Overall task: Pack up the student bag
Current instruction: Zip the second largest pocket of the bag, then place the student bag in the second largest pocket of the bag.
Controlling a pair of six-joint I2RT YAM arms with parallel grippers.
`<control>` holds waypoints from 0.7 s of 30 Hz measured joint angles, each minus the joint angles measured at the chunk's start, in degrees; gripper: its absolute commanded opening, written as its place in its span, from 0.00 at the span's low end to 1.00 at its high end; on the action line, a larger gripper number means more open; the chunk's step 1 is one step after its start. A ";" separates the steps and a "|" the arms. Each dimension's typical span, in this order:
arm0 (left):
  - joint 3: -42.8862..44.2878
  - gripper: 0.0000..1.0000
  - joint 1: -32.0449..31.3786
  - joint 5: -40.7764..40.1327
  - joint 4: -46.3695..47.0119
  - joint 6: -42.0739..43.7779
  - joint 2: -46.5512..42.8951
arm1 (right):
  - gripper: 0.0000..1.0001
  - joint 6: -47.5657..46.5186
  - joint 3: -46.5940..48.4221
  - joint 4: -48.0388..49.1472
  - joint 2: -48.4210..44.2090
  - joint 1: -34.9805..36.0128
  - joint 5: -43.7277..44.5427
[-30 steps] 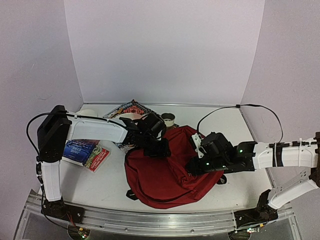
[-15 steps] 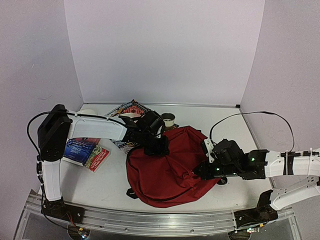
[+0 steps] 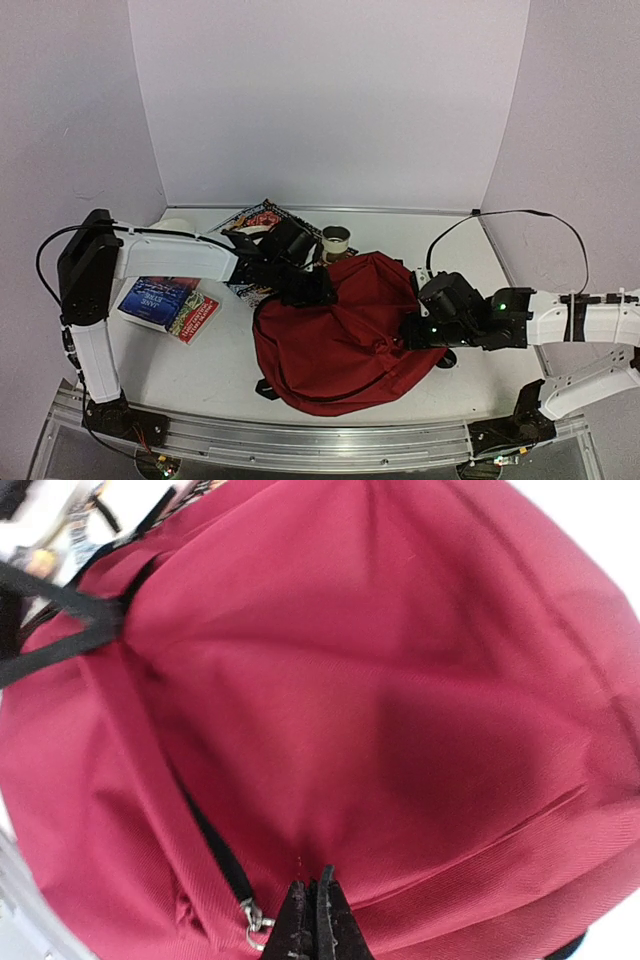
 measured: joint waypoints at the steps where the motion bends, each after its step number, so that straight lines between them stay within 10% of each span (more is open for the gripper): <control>1: -0.77 0.49 0.03 -0.97 -0.03 0.07 -1.59 | 0.01 -0.34 1.03 -1.14 0.70 -0.30 0.89; 13: -9.05 0.60 6.07 -10.10 -0.17 5.37 -18.04 | 0.02 -5.69 7.29 -9.62 2.29 -9.85 5.61; 21: -9.77 0.61 7.27 -9.31 -1.89 7.55 -12.45 | 0.34 -10.86 13.00 -10.51 4.71 -13.62 5.17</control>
